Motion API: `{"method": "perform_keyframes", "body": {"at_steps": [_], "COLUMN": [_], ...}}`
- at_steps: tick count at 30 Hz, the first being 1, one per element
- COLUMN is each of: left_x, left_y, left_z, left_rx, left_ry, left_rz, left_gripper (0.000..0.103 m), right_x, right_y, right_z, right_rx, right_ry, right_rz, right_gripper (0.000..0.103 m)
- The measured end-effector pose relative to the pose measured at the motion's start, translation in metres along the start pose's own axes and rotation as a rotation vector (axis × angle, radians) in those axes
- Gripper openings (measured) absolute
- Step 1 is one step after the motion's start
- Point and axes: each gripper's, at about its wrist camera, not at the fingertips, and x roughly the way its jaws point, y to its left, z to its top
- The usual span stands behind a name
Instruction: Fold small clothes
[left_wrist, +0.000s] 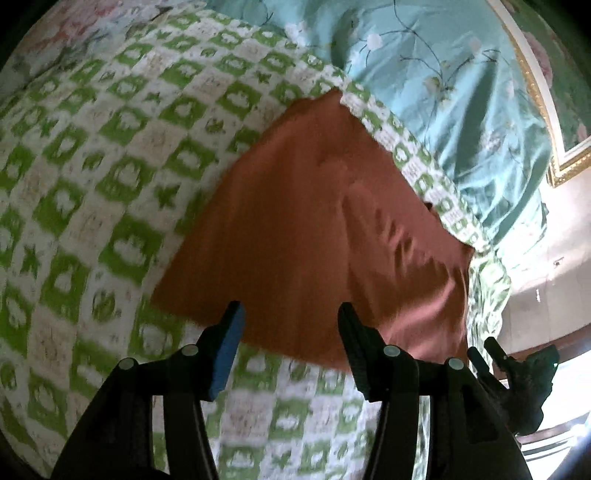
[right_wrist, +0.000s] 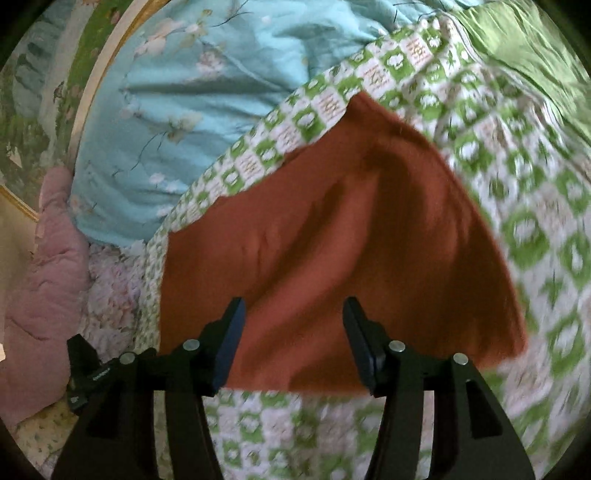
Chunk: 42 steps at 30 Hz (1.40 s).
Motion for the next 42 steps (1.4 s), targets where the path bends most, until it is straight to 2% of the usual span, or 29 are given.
{"method": "perform_keyframes", "body": {"at_steps": [5, 10, 14, 15, 17, 23, 32, 33, 34, 37, 40, 42], "left_x": [-0.001, -0.003, -0.001, 0.001, 0.004, 0.025, 0.045, 0.046, 0.047, 0.049, 0.042, 0.033], "left_y": [0.009, 0.018, 0.031, 0.035, 0.04, 0.05, 0.041, 0.039, 0.034, 0.022, -0.002, -0.024], "left_z": [-0.016, -0.026, -0.026, -0.025, -0.022, -0.014, 0.016, 0.019, 0.022, 0.028, 0.03, 0.029], "left_rx": [-0.013, -0.031, -0.106, -0.132, -0.166, -0.253, -0.281, -0.276, -0.262, -0.202, -0.114, -0.055], "left_ry": [0.039, 0.049, 0.042, 0.036, 0.026, 0.002, -0.099, -0.108, -0.12, -0.114, -0.128, -0.147], "left_rz": [-0.019, -0.011, -0.015, -0.021, -0.025, -0.024, 0.018, 0.026, 0.041, 0.03, 0.049, 0.032], "left_gripper": [0.053, 0.054, 0.058, 0.059, 0.069, 0.069, 0.069, 0.068, 0.058, 0.019, 0.014, 0.013], "right_x": [-0.01, -0.024, -0.019, -0.02, -0.021, -0.024, -0.015, -0.014, -0.013, -0.01, -0.008, -0.007], "right_y": [0.022, 0.037, 0.041, 0.042, 0.044, 0.036, 0.013, 0.011, 0.008, 0.0, -0.011, -0.018], "right_z": [-0.027, -0.039, -0.04, -0.04, -0.037, -0.03, -0.015, -0.013, -0.011, -0.007, 0.0, 0.006], "right_rx": [-0.028, -0.064, -0.076, -0.078, -0.097, -0.1, -0.078, -0.076, -0.073, -0.066, -0.046, -0.038], "right_ry": [0.033, 0.026, 0.055, 0.059, 0.064, 0.073, 0.109, 0.112, 0.116, 0.12, 0.118, 0.115], "right_rz": [-0.006, 0.013, 0.025, 0.031, 0.038, 0.049, 0.038, 0.039, 0.039, 0.04, 0.043, 0.044], "right_gripper": [0.056, 0.059, 0.059, 0.059, 0.059, 0.061, 0.061, 0.061, 0.061, 0.061, 0.061, 0.061]}}
